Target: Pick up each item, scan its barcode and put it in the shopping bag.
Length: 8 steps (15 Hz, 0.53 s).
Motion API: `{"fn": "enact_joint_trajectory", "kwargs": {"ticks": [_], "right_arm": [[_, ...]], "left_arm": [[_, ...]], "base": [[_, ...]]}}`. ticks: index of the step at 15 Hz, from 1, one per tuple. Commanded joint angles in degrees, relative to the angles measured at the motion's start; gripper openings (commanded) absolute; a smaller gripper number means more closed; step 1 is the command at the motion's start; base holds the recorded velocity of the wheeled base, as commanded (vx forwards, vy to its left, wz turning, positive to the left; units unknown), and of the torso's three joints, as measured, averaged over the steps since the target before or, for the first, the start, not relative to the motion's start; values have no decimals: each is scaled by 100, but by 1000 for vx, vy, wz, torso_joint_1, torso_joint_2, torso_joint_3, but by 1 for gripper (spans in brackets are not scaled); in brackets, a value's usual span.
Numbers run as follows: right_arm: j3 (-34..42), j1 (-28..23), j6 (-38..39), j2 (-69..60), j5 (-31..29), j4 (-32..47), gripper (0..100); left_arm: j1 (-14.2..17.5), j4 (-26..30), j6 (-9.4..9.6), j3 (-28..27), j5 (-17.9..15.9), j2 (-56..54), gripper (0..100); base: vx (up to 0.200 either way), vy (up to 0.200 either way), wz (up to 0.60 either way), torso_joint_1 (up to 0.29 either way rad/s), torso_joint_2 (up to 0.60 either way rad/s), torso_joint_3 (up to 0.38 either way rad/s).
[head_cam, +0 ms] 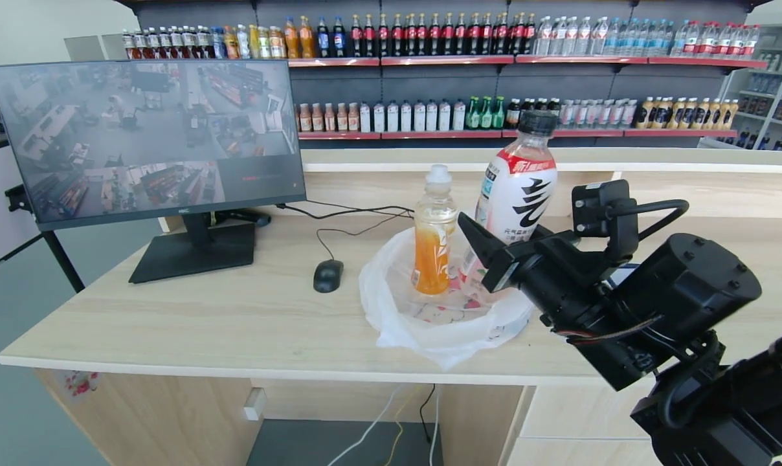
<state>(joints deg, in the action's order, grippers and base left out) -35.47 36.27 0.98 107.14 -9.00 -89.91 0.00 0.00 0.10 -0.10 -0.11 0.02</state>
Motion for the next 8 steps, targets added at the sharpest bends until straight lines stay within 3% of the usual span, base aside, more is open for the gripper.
{"fn": "enact_joint_trajectory", "kwargs": {"ticks": [1, 8], "right_arm": [[23, -58, -1, 79, -6, -9, 0], [-302, -76, -36, 588, -23, -9, 0]], "left_arm": [[0, 9, -1, 1, 2, -2, 100], [0, 9, -1, 1, 2, -2, 100]], "base": [[0, 0, 0, 0, 0, 0], [0, 0, 0, 0, 0, 0]]}}
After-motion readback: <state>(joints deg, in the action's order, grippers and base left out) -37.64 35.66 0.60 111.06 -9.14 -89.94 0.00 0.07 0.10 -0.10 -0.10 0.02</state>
